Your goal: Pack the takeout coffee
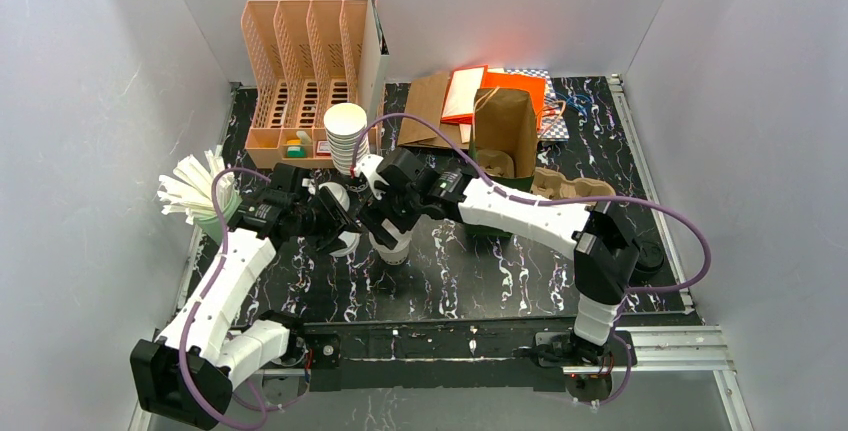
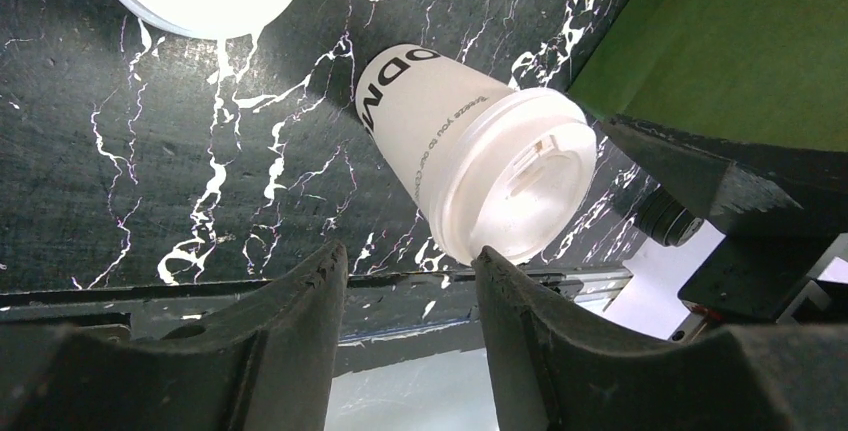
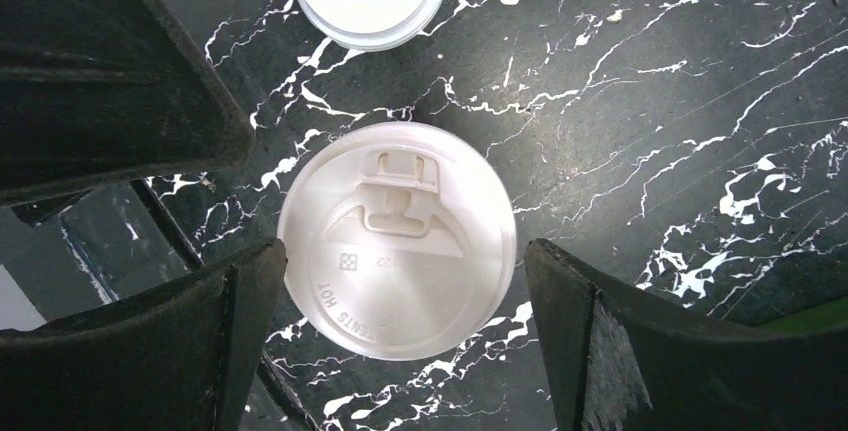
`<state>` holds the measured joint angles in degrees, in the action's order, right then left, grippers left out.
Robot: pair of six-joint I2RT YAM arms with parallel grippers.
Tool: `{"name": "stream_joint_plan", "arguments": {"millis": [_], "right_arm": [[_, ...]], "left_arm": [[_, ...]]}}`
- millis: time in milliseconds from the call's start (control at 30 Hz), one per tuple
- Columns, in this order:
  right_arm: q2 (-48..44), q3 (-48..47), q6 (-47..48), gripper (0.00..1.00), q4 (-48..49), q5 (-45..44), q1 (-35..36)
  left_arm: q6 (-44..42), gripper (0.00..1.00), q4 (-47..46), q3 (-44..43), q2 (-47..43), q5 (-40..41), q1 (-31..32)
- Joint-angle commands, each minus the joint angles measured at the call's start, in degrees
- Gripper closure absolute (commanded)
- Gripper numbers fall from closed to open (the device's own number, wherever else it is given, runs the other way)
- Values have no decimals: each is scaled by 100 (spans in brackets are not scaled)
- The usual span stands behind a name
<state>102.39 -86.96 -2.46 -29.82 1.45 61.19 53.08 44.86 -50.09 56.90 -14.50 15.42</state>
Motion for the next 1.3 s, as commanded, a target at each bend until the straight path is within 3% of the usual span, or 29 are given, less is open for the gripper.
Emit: {"name": "stream_joint_plan", "arguments": {"millis": [0, 1267], "right_arm": [[61, -245, 167, 2, -33, -272, 86], [-202, 396, 18, 14, -60, -200, 117]], "left_arm": [[-49, 52, -9, 140, 50, -231, -39], [186, 57, -1107, 779, 267, -767, -33]]}}
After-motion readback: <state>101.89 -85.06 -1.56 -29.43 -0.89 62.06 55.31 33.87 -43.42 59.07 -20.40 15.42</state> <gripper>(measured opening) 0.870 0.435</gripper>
